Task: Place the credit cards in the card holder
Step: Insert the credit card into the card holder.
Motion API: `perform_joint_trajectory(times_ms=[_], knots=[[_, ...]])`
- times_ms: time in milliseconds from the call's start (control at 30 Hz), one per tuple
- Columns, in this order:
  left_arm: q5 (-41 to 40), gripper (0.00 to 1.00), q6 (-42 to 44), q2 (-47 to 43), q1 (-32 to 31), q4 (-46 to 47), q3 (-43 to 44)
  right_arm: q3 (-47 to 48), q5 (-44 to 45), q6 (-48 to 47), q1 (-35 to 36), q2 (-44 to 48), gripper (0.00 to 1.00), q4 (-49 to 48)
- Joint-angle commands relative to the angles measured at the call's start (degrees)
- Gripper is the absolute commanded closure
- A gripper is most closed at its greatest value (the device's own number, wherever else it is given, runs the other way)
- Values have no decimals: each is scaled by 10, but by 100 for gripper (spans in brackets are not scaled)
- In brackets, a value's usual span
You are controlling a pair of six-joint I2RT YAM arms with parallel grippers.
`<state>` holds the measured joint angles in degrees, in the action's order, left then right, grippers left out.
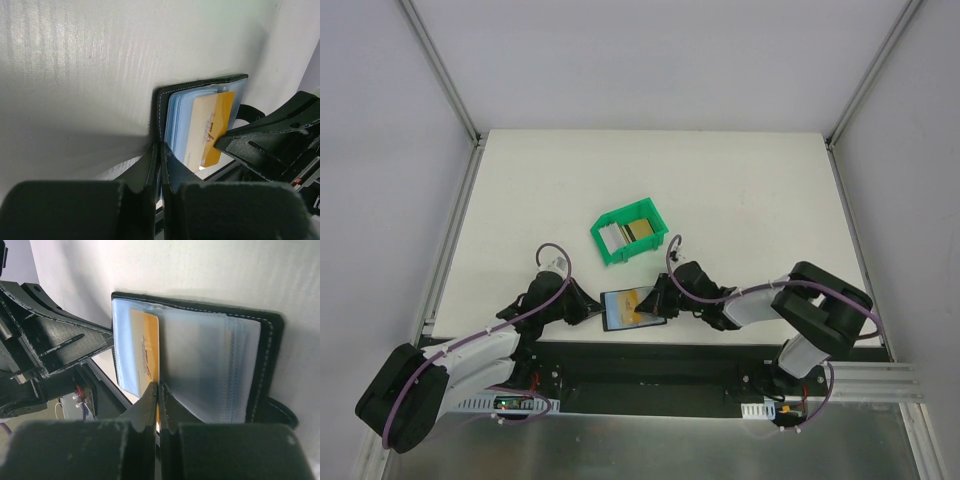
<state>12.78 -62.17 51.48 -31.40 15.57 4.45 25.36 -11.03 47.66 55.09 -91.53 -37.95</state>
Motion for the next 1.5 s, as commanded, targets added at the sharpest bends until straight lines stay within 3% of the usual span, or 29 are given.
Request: perform_joint_trajectory(times_ms=[0, 200, 467, 933, 1267, 1467], knots=[[-16, 100, 3, 4, 6, -11, -8, 26, -4, 14, 13, -26, 100, -9], [-14, 100, 4, 10, 6, -8, -6, 37, 11, 9, 24, -27, 95, 6], [-9, 100, 23, 2, 7, -16, -1, 53, 82, -71, 20, 75, 68, 173], [-9, 100, 31, 14, 6, -14, 9, 141, -2, -80, 31, -24, 71, 171], [-10, 100, 30, 10, 6, -15, 6, 118, 61, -100, 35, 38, 70, 208], [-8, 100, 30, 8, 6, -14, 6, 125, 53, -98, 34, 16, 69, 224]])
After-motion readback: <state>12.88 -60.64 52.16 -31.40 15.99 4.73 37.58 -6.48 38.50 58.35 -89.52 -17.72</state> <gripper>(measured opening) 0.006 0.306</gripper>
